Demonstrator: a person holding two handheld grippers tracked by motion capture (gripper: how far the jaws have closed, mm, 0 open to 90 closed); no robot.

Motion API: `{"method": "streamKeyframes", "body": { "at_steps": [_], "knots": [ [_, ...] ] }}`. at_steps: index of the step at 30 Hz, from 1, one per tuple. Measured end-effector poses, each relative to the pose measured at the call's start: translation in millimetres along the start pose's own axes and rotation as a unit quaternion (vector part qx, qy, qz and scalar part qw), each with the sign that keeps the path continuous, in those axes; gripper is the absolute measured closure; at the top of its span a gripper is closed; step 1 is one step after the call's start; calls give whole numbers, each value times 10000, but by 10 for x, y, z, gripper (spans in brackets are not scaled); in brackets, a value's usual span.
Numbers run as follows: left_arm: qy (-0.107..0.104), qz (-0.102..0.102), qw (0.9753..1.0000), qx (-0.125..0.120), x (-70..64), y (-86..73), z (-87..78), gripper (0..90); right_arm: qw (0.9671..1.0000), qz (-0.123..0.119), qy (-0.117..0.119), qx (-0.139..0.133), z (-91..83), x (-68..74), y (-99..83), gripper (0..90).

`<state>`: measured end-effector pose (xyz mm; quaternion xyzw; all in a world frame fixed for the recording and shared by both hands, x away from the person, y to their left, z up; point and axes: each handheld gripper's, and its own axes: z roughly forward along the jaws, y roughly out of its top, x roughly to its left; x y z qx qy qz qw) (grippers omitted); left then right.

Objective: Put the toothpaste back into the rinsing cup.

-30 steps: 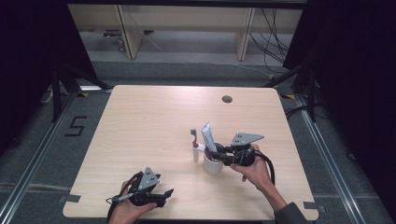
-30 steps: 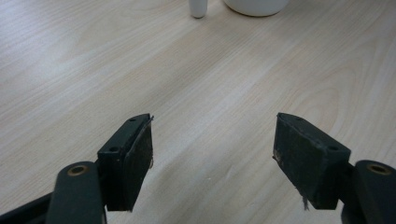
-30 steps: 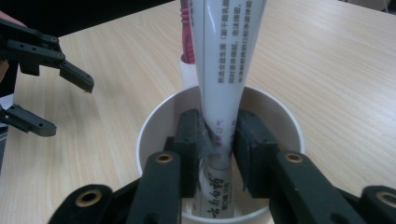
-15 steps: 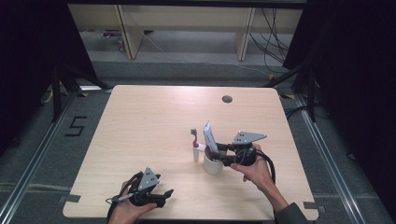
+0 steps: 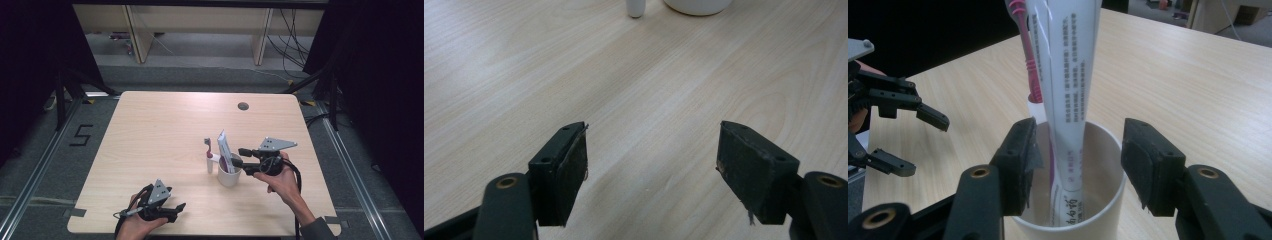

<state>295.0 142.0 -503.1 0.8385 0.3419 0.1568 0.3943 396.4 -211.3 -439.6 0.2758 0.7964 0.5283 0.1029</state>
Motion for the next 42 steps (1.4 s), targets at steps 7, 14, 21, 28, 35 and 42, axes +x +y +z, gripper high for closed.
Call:
{"method": "streamKeyframes", "body": {
  "at_steps": [7, 14, 21, 28, 35, 42],
  "knots": [
    [1, -7, 10000, -10, 5, -1, -3, 278, 9996, 271, -68, 26, -88, -8, -4, 464],
    [8, -26, 10000, -41, 10, -2, -7, 273, 9993, 330, -178, -85, -191, -61, -37, 447],
    [30, -70, 9999, -69, 10, -6, -11, 269, 9989, 343, -298, -142, -263, -115, -67, 427],
    [50, -75, 9999, -89, 14, -7, -18, 262, 9985, 426, -327, -130, -292, -126, -78, 393],
    [98, -58, 9999, -89, 22, -11, -22, 241, 9977, 517, -388, -196, -352, -157, -118, 316],
    [135, -43, 9999, -83, 29, -8, -22, 224, 9958, 752, -475, -217, -444, -171, -164, 246]
  ]
}}
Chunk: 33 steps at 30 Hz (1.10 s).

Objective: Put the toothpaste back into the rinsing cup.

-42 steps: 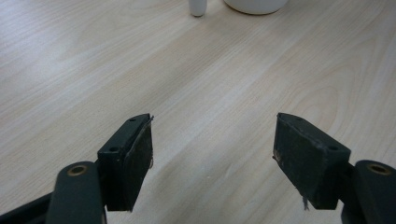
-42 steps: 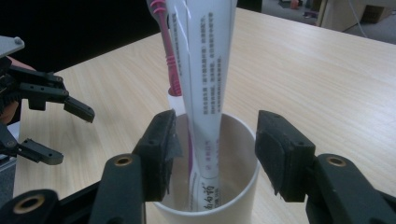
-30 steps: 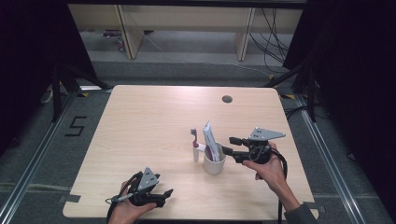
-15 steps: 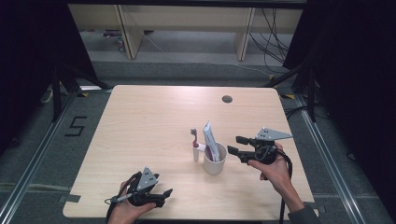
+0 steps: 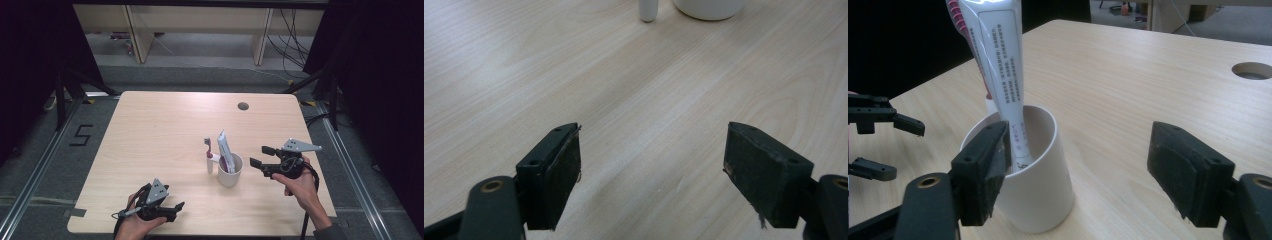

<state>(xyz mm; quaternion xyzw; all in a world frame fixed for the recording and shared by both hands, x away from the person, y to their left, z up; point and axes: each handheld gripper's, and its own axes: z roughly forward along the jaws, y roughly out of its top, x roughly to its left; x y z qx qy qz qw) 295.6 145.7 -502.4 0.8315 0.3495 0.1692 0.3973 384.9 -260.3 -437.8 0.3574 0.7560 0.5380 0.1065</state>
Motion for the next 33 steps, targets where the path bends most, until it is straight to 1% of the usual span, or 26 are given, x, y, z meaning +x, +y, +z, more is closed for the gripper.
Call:
{"method": "streamKeyframes", "body": {
  "at_steps": [1, 3, 4, 6, 7, 8, 9, 11, 12, 14, 15, 16, 17, 19, 20, 21, 23, 24, 25, 26, 27, 29, 30, 31, 32, 33],
  "knots": [
    [4, -3, 10000, -1, 1, -1, 0, 220, 10000, -61, -44, -15, -11, -13, -3, 232],
    [21, -8, 10000, -8, 4, -2, -3, 217, 9999, 117, -37, 10, -34, -8, -23, 211],
    [27, 55, 10000, 46, 15, -1, -13, 213, 9999, -19, -110, -38, -43, -33, -32, 198],
    [50, 50, 9999, 75, 19, -3, -19, 208, 9998, 123, -104, 66, -75, -24, -56, 176],
    [56, 51, 9999, 70, 21, -4, -19, 207, 9999, 20, -136, 41, -84, -45, -61, 171],
    [87, 89, 9999, 115, 30, -4, -22, 204, 9999, 30, -147, 19, -82, -49, -77, 168],
    [98, 89, 9998, 129, 30, -5, -22, 200, 9998, 181, -76, 25, -87, -34, -90, 165],
    [118, 99, 9998, 148, 26, -8, -23, 200, 9999, -47, -143, -19, -101, -71, -101, 165],
    [87, 3, 10000, 38, 10, -14, -11, 200, 9998, 30, -178, 24, -107, -64, -109, 165],
    [87, 7, 10000, 43, 11, -20, -15, 200, 9998, -51, -200, 34, -125, -70, -115, 162],
    [100, 19, 9999, 46, 16, -22, -19, 200, 9997, 131, -167, 80, -137, -40, -119, 162],
    [91, 15, 9999, 44, 17, -24, -23, 200, 9998, -45, -199, 44, -147, -63, -117, 162],
    [100, -7, 9999, 34, 16, -26, -25, 199, 9998, -39, -203, 28, -151, -58, -120, 162],
    [136, 117, 9997, 184, 34, -26, -48, 200, 9998, 2, -208, 41, -173, -37, -125, 162],
    [122, 4, 9999, 99, 18, -31, -38, 200, 9997, -104, -230, -12, -172, -48, -128, 164],
    [129, -3, 9999, 95, 18, -33, -38, 200, 9997, -51, -236, 25, -181, -36, -136, 164],
    [134, -16, 9999, 77, 21, -37, -41, 200, 9996, -97, -276, 12, -189, -37, -159, 164],
    [140, -33, 9999, 81, 21, -39, -42, 200, 9992, -225, -319, 47, -197, -59, -168, 164],
    [179, 13, 9998, 106, 33, -46, -45, 200, 9995, -24, -264, 147, -211, -36, -181, 164],
    [185, 15, 9998, 113, 35, -48, -46, 200, 9990, -227, -355, 118, -217, -75, -193, 164],
    [182, 58, 9997, 174, 43, -50, -53, 200, 9993, -121, -324, 135, -220, -71, -203, 164],
    [205, 19, 9997, 124, 31, -55, -48, 200, 9992, -151, -334, 131, -236, -97, -221, 164],
    [206, 19, 9997, 127, 31, -55, -49, 200, 9993, -67, -345, 137, -246, -93, -234, 164],
    [210, 12, 9997, 128, 31, -56, -49, 200, 9992, -87, -360, 174, -263, -99, -232, 164],
    [213, 13, 9997, 129, 31, -56, -50, 200, 9989, -220, -399, 95, -264, -121, -237, 164],
    [193, -35, 9997, 114, 26, -54, -49, 200, 9993, -7, -345, 125, -265, -98, -250, 164]
  ]
}}
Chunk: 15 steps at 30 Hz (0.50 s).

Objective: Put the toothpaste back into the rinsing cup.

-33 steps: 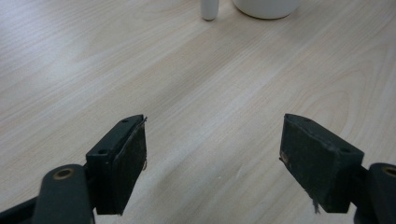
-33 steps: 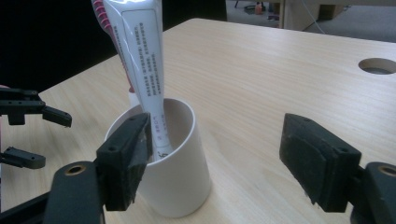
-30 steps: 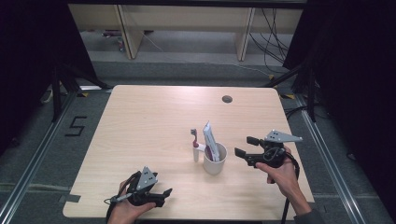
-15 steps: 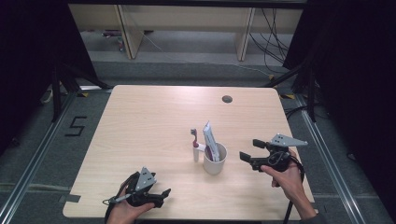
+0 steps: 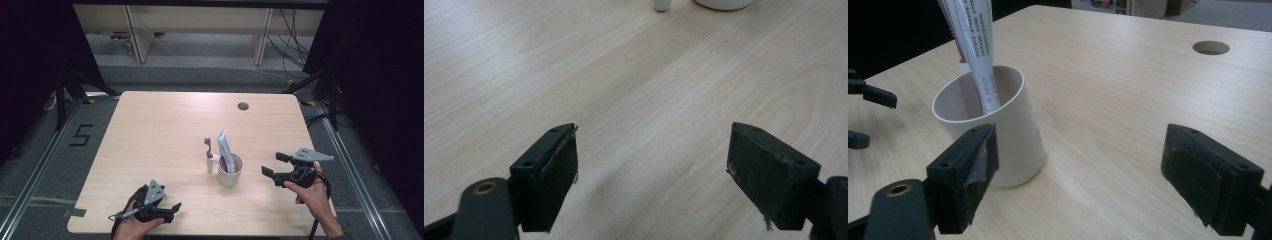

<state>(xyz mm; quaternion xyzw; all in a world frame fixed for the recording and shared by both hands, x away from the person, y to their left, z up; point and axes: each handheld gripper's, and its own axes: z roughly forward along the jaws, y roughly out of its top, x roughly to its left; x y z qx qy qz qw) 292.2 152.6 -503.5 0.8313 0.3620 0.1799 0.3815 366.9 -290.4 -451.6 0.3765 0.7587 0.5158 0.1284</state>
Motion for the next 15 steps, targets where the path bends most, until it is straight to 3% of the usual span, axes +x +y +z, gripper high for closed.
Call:
{"method": "streamKeyframes", "body": {
  "at_steps": [2, 4, 6, 7, 8, 9, 10, 15],
  "knots": [
    [-32, -7, 10000, -10, 5, 1, 4, 200, 9999, -113, 17, -1, -8, -25, -8, 163],
    [-27, 14, 10000, -9, 10, 6, 3, 200, 10000, 10, -1, 41, -14, -7, -20, 163],
    [-42, 7, 10000, -8, 7, 4, 7, 200, 9998, -179, -94, -15, -22, -37, -25, 163],
    [-28, 37, 10000, 13, 4, 1, 3, 200, 10000, 36, -39, 35, -35, -9, -32, 163],
    [6, 52, 10000, 32, 0, -1, -3, 200, 9998, -140, -105, 52, -52, -31, -29, 163],
    [-41, 29, 10000, 4, -4, -3, -8, 200, 9999, 25, -86, 120, -68, -5, -39, 164],
    [-16, 21, 10000, -28, 0, -3, -3, 200, 9998, -173, -132, 46, -68, -30, -48, 163],
    [-15, 4, 10000, -17, 7, -8, -5, 200, 9997, -88, -194, 118, -140, -16, -98, 163]
  ]
}}
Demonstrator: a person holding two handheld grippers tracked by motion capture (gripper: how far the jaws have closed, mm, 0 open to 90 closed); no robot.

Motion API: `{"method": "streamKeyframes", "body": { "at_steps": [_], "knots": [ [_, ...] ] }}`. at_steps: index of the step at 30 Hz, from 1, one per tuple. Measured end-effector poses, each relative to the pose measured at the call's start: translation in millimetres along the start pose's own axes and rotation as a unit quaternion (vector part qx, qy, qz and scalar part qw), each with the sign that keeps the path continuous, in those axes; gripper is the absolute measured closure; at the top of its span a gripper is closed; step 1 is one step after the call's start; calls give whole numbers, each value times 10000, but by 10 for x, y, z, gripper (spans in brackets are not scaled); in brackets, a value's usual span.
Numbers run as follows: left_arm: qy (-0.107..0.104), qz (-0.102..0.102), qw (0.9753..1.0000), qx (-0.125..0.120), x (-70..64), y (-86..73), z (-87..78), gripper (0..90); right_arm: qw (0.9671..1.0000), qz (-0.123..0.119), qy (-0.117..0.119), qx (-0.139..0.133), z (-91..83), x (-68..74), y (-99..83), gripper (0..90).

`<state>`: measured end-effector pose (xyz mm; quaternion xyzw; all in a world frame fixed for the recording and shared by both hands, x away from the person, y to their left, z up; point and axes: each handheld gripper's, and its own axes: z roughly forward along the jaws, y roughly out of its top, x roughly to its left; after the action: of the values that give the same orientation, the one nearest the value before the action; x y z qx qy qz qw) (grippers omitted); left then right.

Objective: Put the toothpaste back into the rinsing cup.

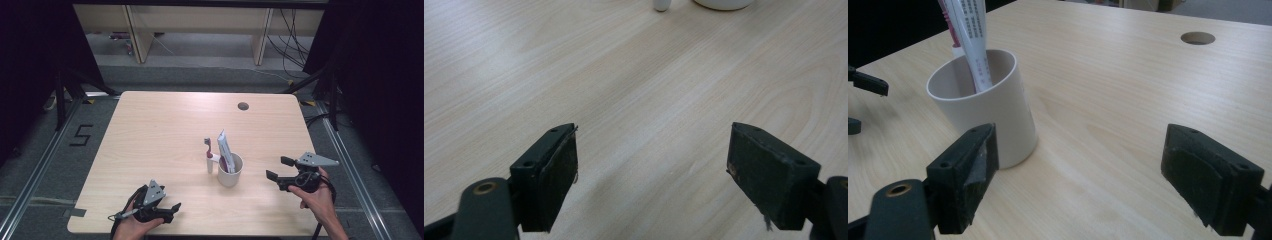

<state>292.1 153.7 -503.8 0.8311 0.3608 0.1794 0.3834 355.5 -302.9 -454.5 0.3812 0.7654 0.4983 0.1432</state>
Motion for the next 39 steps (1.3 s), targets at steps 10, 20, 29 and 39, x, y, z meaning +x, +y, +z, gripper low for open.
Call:
{"method": "streamKeyframes", "body": {
  "at_steps": [10, 20, 29, 39],
  "knots": [
    [23, 59, 10000, 33, -2, -1, -3, 200, 9998, 29, -145, 117, -115, 6, -156, 164],
    [13, -20, 10000, -40, -12, -16, -3, 200, 9995, -90, -149, 265, -182, 33, -250, 165],
    [36, 6, 10000, 39, -11, -26, -30, 200, 9991, -102, -124, 381, -232, 44, -330, 165],
    [35, -18, 10000, 12, -10, -35, -34, 200, 9980, -96, -31, 625, -238, 126, -418, 167]
  ]
}}
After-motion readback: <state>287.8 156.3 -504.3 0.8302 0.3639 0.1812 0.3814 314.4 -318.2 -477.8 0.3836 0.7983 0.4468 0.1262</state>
